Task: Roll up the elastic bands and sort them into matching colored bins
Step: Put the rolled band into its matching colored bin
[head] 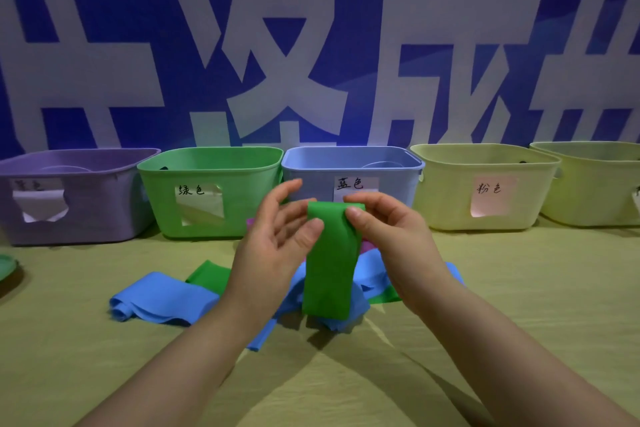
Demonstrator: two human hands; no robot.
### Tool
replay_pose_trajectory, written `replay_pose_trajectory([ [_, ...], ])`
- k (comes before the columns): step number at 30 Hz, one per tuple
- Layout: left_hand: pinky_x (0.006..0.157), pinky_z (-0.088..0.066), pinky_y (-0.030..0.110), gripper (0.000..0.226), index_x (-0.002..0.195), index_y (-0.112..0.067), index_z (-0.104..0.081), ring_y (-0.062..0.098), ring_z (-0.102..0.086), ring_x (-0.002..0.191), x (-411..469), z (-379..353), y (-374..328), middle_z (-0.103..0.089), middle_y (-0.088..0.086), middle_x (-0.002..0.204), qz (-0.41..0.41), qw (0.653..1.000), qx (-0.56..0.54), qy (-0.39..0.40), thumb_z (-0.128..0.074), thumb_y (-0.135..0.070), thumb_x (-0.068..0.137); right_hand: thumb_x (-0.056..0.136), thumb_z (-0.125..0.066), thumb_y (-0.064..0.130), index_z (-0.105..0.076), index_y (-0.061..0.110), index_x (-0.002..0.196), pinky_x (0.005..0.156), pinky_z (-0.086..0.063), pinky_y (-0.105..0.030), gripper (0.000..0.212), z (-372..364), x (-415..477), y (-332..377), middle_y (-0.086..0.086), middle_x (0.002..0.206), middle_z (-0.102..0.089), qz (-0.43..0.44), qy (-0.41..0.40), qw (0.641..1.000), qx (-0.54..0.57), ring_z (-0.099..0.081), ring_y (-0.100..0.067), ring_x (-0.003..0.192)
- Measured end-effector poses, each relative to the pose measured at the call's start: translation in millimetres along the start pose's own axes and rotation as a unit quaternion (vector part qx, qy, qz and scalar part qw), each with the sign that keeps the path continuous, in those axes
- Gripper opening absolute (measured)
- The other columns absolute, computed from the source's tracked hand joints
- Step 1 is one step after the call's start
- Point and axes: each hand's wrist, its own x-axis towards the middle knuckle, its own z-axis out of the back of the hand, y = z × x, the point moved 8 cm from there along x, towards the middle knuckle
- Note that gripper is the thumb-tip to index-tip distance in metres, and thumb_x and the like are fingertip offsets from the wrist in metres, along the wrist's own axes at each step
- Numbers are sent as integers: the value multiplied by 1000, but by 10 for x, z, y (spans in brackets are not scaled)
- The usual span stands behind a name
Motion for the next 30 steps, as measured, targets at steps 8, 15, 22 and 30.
replay_pose_trajectory([
  [8,67,-50,17,21,86,-29,-63,3,-63,75,-1,18,-66,-67,-11,79,-55,997,54,-13,-67,-17,70,83,-60,0,-64,8,82,52,-43,-10,9,-124,-33,-1,9,57,-65,-11,51,999,-9,-57,3,53],
  [15,60,-46,25,10,79,-39,-63,8,-58,67,1,116,-26,-65,-10,74,-46,990,120,-53,-67,-38,70,80,-64,2,-61,13,87,58,-46,-11,13,-139,-41,3,6,68,-63,6,49,998,-42,-58,3,61],
  [22,62,-48,24,10,82,-37,-61,6,-58,68,-3,95,-25,-64,-11,74,-40,990,132,-36,-65,-39,72,81,-64,2,-62,15,77,57,-47,-12,14,-147,-32,25,0,67,-62,29,52,995,-82,-58,1,59],
  [30,68,-49,27,19,84,-33,-60,5,-58,68,1,67,14,-64,-13,71,-37,986,161,-25,-67,-33,67,85,-60,9,-59,15,73,55,-44,-13,13,-123,-23,24,7,59,-57,43,43,994,-94,-51,0,57],
])
